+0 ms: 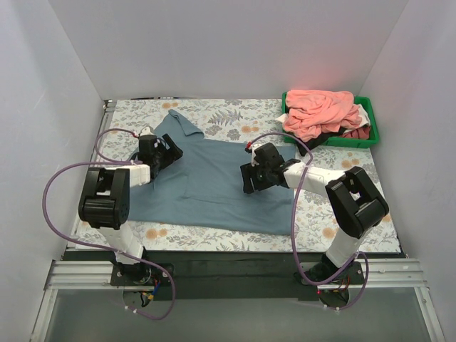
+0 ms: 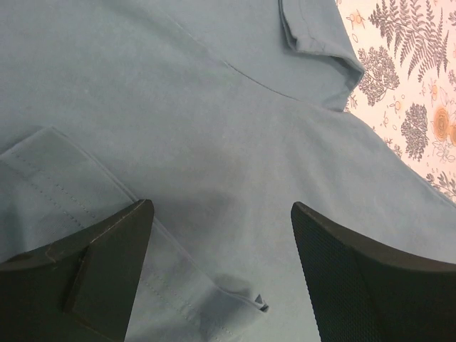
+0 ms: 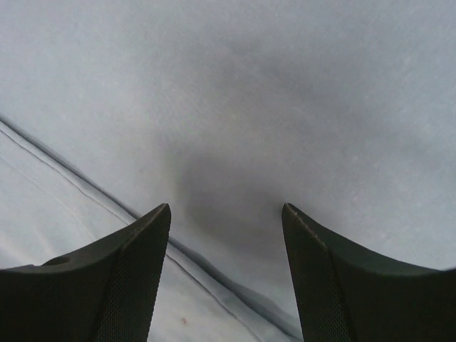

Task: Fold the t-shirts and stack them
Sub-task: Fold the tshirt

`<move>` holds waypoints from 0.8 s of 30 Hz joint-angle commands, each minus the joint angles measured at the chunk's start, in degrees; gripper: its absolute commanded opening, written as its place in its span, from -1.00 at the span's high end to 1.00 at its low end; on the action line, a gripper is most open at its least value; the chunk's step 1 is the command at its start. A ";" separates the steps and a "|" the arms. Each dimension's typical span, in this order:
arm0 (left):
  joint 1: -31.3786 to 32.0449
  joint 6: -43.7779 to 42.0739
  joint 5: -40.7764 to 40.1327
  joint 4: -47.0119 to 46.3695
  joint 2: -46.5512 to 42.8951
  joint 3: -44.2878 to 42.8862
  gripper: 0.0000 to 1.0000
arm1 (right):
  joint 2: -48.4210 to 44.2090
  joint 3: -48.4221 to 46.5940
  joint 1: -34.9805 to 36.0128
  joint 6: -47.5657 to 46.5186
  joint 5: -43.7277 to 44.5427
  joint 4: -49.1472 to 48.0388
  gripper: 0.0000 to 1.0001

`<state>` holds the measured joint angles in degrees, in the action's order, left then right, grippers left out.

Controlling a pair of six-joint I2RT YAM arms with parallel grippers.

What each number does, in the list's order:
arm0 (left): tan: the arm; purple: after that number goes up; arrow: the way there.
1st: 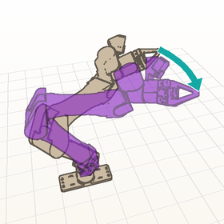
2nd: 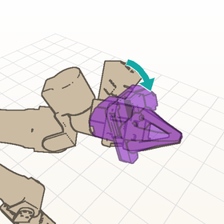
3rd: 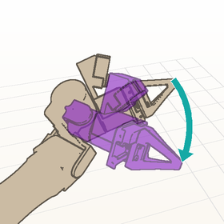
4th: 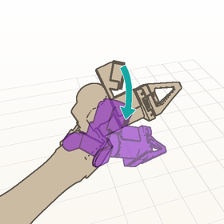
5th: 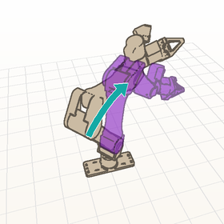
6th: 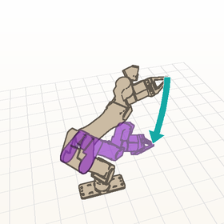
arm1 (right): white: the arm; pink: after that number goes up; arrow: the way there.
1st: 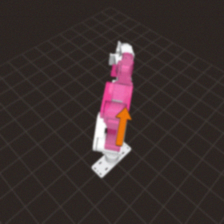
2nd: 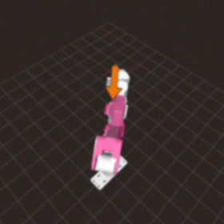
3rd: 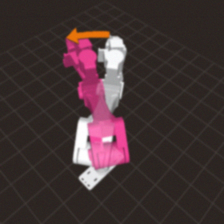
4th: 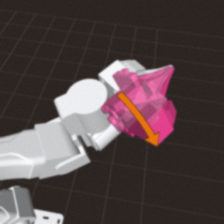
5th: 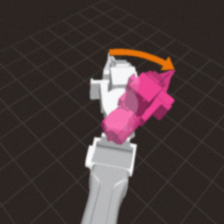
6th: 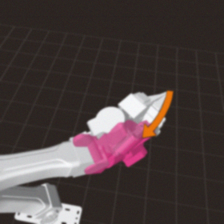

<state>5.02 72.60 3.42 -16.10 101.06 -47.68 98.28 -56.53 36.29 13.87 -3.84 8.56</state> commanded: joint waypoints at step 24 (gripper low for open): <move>-1.59 3.42 0.27 2.38 -9.55 17.00 -0.56 | -5.29 15.40 1.15 3.80 -6.80 -3.55 -0.40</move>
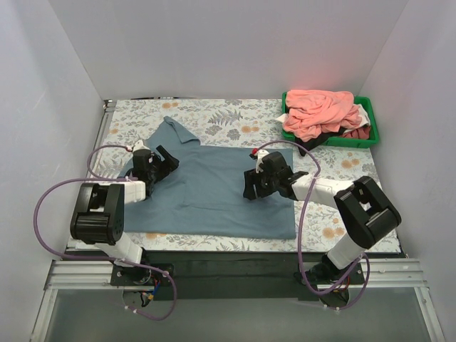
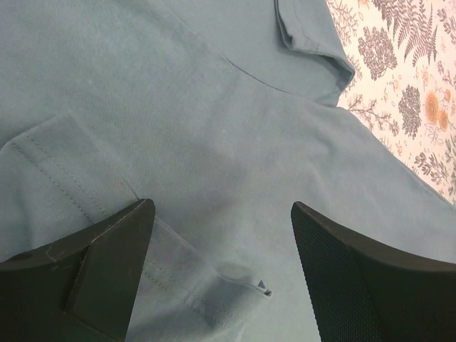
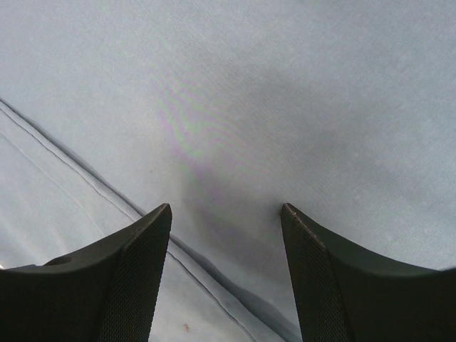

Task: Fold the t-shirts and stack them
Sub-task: Fold the tshirt

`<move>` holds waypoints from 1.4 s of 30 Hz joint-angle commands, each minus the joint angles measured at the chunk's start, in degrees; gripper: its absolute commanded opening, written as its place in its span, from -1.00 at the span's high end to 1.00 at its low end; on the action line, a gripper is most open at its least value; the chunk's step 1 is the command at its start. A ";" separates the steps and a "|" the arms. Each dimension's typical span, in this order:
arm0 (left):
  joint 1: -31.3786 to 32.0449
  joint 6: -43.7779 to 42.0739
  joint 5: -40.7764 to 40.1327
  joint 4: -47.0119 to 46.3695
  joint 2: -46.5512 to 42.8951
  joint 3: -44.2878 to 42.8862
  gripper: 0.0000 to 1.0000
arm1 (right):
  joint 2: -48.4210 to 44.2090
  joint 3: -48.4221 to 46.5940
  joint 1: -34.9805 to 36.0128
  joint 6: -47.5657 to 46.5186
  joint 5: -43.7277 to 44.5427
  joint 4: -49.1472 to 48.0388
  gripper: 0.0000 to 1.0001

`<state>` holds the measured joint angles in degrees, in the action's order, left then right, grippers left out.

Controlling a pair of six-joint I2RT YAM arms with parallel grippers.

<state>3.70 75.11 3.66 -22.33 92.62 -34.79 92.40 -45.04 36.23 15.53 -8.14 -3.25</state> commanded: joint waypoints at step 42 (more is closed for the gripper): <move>-3.08 -9.63 -1.90 20.30 12.29 -40.17 -0.60 | 1.02 -18.86 -19.69 -2.26 15.08 9.58 -0.45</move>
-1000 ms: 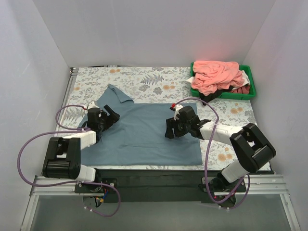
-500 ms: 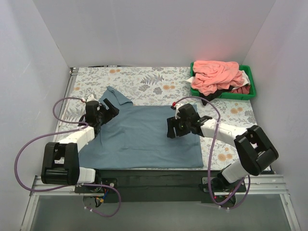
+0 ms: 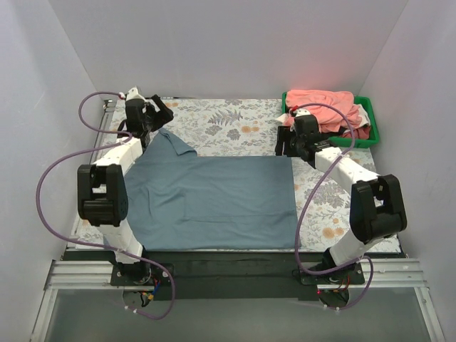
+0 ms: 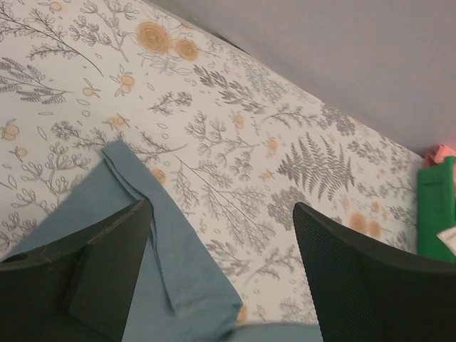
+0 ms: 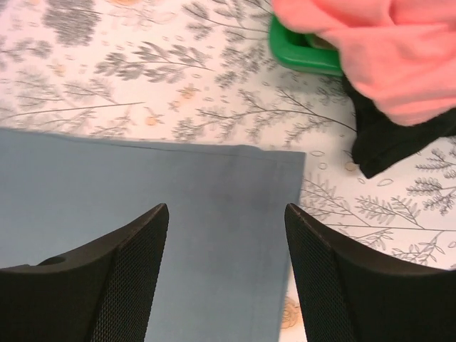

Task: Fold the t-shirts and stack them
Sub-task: Fold the tshirt

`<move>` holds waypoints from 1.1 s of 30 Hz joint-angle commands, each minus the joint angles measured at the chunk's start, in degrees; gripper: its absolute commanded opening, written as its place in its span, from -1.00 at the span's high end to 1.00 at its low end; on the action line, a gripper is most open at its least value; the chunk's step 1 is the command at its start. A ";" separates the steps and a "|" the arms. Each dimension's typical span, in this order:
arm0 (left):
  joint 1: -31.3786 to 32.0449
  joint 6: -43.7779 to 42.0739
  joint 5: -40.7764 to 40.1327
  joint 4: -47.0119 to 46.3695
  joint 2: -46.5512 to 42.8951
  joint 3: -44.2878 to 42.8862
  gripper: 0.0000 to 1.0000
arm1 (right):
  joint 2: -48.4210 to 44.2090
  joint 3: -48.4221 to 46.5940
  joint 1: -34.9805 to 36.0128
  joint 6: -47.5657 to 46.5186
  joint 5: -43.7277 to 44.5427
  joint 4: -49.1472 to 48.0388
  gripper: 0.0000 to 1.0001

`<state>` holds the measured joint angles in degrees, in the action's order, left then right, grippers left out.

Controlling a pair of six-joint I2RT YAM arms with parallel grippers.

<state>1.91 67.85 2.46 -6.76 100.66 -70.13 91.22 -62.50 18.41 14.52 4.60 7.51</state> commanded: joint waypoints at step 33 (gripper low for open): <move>-4.64 -3.69 -0.09 7.99 21.59 -17.41 -0.52 | 15.48 -2.63 -6.46 -0.73 -2.67 -6.98 0.59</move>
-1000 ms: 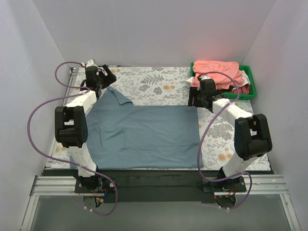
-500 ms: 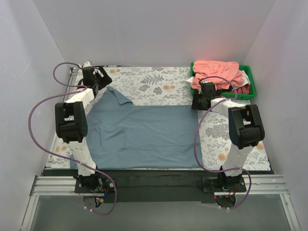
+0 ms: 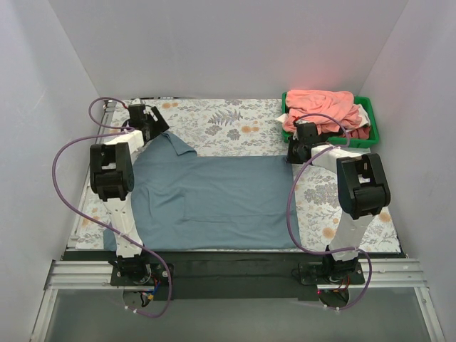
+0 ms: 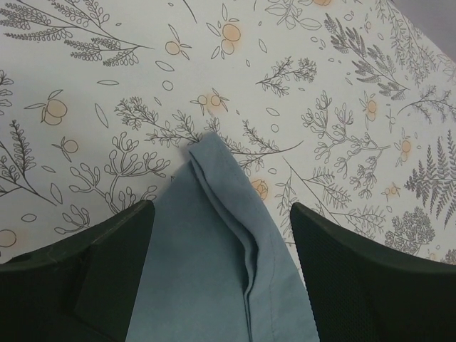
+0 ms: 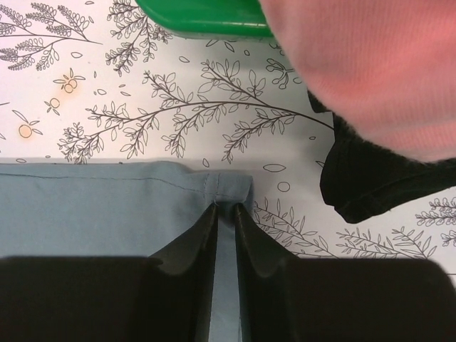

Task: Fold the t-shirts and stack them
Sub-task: Fold the tshirt

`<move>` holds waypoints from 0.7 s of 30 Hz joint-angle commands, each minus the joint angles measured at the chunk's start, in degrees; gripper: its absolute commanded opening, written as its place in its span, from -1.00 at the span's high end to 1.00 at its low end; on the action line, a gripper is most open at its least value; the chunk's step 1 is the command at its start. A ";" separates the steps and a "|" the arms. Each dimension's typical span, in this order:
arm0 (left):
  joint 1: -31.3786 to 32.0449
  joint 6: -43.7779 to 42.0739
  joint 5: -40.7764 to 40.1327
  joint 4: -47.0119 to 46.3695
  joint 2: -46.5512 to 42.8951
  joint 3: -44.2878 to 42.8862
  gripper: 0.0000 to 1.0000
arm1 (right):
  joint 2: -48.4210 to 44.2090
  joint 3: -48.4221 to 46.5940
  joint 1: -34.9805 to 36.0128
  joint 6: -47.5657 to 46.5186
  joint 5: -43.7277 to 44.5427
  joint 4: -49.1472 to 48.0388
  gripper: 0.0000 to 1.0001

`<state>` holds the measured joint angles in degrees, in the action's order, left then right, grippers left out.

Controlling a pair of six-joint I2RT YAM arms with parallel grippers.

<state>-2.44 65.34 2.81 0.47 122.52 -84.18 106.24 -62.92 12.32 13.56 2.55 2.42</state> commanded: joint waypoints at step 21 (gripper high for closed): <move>-0.29 -1.27 -0.87 -1.70 6.24 -7.57 -0.06 | 1.96 -2.39 -0.36 0.32 -4.04 -1.89 0.62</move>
<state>-2.46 64.79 2.33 -1.15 129.14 -90.06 107.22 -63.59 12.05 13.65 0.27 2.33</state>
